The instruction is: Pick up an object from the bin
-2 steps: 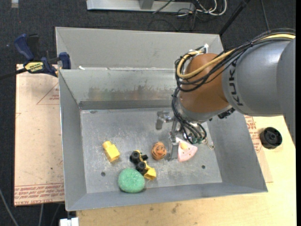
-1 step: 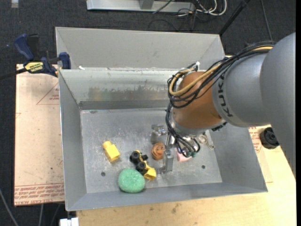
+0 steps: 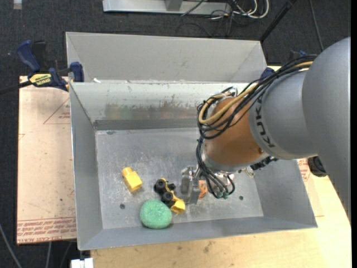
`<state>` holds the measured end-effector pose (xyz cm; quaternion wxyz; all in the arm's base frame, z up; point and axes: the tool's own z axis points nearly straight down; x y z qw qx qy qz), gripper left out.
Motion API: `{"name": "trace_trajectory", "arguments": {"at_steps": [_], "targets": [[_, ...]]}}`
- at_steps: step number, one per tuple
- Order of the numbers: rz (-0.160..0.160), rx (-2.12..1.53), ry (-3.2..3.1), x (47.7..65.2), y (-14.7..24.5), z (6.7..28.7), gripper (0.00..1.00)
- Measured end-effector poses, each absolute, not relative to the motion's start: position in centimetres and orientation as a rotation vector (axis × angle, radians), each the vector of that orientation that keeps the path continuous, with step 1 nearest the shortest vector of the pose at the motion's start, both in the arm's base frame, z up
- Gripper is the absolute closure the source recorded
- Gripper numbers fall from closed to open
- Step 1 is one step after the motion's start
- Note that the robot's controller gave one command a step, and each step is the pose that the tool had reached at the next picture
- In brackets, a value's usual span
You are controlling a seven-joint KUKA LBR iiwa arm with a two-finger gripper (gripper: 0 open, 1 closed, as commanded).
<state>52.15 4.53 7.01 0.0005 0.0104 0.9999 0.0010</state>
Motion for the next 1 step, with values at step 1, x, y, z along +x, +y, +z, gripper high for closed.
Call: {"name": "trace_trajectory", "arguments": {"at_steps": [1], "targets": [[0.003, 0.034, 3.141, 52.13, 4.51, 6.98, 0.0]]}}
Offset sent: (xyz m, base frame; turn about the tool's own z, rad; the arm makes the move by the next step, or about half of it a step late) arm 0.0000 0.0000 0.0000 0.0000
